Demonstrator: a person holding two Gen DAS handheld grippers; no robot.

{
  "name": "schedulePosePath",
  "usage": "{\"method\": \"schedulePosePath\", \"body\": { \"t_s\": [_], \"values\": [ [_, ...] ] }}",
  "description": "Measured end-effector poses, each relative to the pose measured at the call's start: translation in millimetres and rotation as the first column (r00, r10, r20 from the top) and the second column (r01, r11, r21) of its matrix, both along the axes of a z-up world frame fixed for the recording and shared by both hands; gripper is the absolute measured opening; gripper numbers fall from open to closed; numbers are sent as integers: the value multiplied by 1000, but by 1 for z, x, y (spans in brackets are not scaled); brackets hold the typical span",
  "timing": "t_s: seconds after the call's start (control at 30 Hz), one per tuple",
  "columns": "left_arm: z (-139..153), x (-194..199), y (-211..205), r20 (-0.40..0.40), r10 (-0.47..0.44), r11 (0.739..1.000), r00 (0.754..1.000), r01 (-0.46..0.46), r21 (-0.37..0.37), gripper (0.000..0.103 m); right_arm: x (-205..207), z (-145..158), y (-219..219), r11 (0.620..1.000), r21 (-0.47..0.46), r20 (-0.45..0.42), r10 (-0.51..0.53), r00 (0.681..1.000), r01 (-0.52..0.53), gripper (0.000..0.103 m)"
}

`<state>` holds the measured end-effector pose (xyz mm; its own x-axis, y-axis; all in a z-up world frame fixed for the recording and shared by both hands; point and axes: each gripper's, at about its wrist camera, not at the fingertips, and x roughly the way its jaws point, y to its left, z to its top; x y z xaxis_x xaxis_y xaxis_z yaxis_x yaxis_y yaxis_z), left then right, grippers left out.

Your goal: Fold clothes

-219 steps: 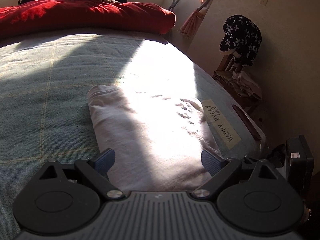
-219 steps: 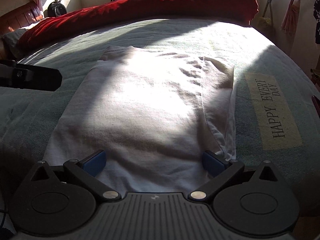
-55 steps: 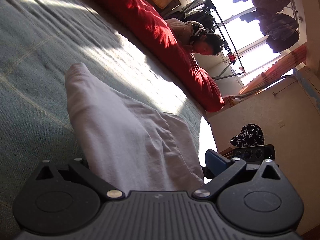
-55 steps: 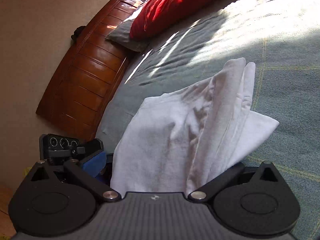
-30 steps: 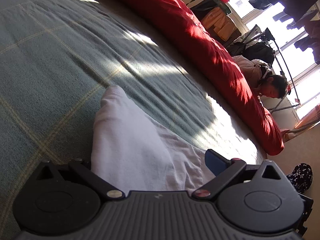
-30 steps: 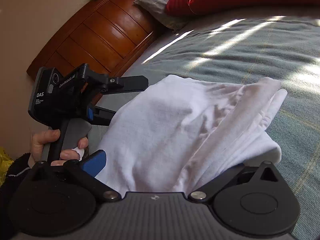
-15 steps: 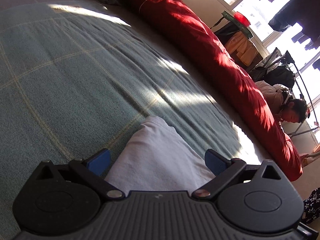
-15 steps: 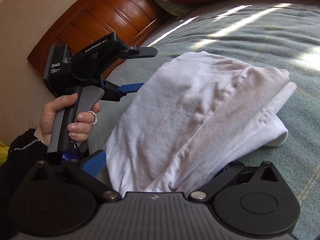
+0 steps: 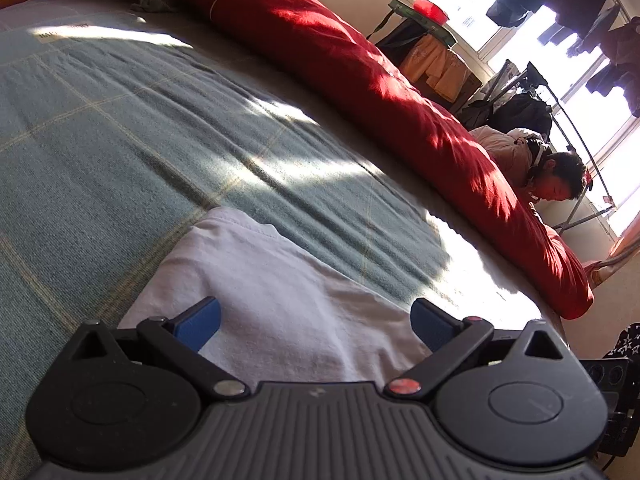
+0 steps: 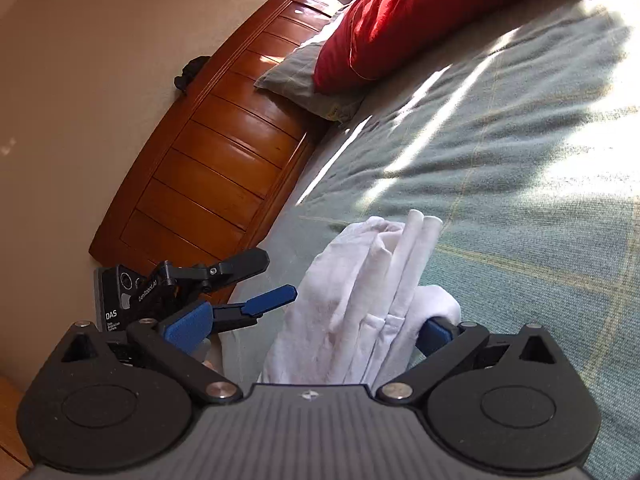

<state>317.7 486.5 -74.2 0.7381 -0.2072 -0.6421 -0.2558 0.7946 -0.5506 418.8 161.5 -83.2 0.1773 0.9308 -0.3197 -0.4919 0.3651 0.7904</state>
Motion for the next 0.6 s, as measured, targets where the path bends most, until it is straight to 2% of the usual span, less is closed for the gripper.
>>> {"method": "schedulePosePath", "body": {
  "t_s": [0.07,0.13,0.17,0.2,0.3,0.4,0.5,0.6],
  "values": [
    [-12,2,4,-30,19,999,999,-20,-40,100,-3,-2,2,992,-128,29,-11,1000,15,103],
    [-6,-2,4,3,21,999,1000,-21,-49,100,-4,-3,4,968,-250,46,-21,999,32,103],
    [-2,-4,4,23,14,998,1000,-13,-56,100,-6,-2,1,952,-299,82,-37,996,60,103],
    [2,-5,4,42,7,998,999,-4,-62,100,-11,2,-5,947,-309,132,-48,990,87,103],
    [6,3,2,73,-13,996,997,19,-82,100,-20,22,-11,959,-253,258,-63,964,131,103],
    [-6,17,-2,38,-23,994,999,27,-106,100,-25,38,8,974,-216,338,10,941,67,103],
    [-10,18,-4,20,-26,992,999,28,-121,100,-28,29,36,965,-258,343,131,930,-41,103],
    [3,3,-3,10,-26,991,1000,27,-133,100,-19,1,53,923,-372,232,196,953,-100,103]
  ]
}}
